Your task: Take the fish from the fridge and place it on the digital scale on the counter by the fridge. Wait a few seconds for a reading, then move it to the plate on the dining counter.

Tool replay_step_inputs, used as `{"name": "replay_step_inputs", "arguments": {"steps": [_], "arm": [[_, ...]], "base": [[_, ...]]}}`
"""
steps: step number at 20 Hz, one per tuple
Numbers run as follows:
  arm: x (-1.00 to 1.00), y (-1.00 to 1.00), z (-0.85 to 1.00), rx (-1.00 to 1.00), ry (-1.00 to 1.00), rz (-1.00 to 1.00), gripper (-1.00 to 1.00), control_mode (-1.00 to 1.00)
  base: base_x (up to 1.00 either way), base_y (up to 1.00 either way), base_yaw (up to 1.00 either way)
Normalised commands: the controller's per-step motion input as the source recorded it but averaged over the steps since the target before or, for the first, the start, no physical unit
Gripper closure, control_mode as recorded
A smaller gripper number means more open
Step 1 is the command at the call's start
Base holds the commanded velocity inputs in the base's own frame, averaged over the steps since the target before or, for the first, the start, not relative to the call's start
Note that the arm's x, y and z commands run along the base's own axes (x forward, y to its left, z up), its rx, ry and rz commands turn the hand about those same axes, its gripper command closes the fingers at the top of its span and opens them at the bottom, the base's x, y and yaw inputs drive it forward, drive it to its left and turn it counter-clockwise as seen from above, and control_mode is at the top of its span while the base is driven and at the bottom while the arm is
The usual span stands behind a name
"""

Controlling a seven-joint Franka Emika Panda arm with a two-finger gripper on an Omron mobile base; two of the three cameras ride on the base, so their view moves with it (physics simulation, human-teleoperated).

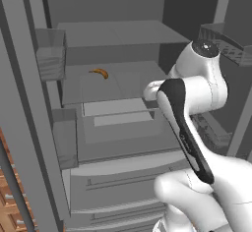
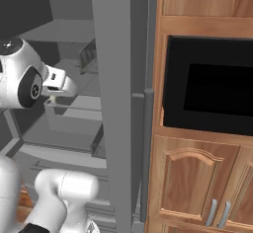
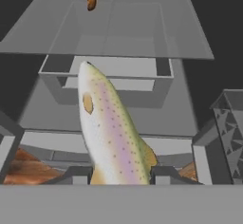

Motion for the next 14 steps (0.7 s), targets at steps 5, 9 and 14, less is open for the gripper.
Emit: {"name": "replay_step_inputs", "arguments": {"steps": [5,9,14], "arm": [[-0.83,-0.13,0.27,0.0,0.0,-0.01,1.0,-1.0],[-0.64,-0.12,0.0,0.06,0.0,0.0,1.0,-1.0],[-0.33,-0.01,0.0,0.02,0.0,0.0,1.0,-1.0]], "base": [[0.0,0.0,0.0],[0.0,0.0,0.0],[0.0,0.0,0.0]]}}
